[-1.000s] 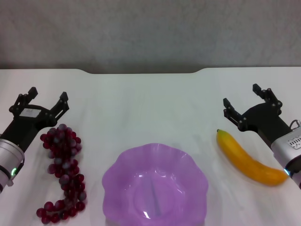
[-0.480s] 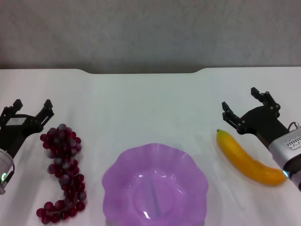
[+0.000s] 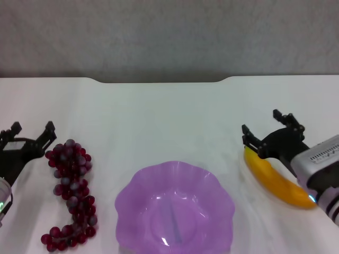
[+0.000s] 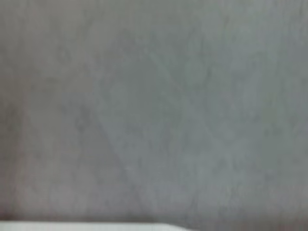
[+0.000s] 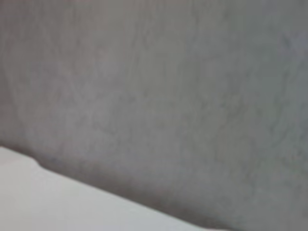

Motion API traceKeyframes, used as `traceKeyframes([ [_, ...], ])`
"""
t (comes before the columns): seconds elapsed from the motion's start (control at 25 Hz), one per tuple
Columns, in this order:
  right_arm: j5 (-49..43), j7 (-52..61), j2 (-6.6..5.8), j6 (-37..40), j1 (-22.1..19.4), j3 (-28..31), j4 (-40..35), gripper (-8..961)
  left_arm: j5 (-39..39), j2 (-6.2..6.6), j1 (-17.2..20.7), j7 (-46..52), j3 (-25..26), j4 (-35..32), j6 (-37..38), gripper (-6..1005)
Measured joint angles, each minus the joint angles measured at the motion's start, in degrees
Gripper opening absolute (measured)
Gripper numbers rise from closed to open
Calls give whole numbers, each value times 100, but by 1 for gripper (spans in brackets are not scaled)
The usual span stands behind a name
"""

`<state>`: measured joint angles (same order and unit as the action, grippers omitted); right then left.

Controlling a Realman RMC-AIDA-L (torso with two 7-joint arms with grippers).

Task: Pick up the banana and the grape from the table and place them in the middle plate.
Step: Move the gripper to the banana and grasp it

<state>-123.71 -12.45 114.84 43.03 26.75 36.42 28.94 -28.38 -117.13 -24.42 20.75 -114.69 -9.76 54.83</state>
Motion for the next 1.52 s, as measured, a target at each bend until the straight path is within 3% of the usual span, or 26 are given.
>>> traceKeyframes([
  [0.12, -16, -412, -59, -656, -183, 357, 552, 876, 93, 11, 20, 24, -8, -46, -258, 886],
  [0.24, -23, -1578, -234, -1786, -854, 1236, 1871, 876, 178, 14, 8, 26, -10, -82, -322, 885],
  [0.28, -22, -1971, -242, -2167, -1062, 1551, 2270, 876, 183, 15, 11, 31, -7, -96, -325, 885],
  [0.44, -19, -3252, -2, -3863, -1692, 2718, 3585, 876, 149, 33, 40, 78, 57, -70, -357, 862],
  [0.56, -5, -3290, -12, -5153, -1823, 3294, 4173, 876, 148, 41, 6, 74, 67, -65, -443, 840],
  [0.68, -48, -3031, -13, -6673, -1706, 4006, 4476, 876, 148, 42, -14, 61, 69, -65, -495, 840],
  [0.88, -850, -2000, -27, -9053, -1057, 5334, 4594, 875, 143, 41, -31, 50, 77, -57, -530, 839],
  [1.04, -1640, -1444, -26, -10357, -519, 6005, 4478, 875, 140, 41, -52, 38, 79, -53, -535, 839],
  [1.2, -1883, -1367, -25, -10916, -98, 6380, 4058, 876, 139, 37, -67, 11, 79, -53, -535, 839],
  [1.52, -2009, -1809, -31, -10812, 336, 6591, 2796, 876, 122, 32, -78, -2, 78, -54, -535, 838],
])
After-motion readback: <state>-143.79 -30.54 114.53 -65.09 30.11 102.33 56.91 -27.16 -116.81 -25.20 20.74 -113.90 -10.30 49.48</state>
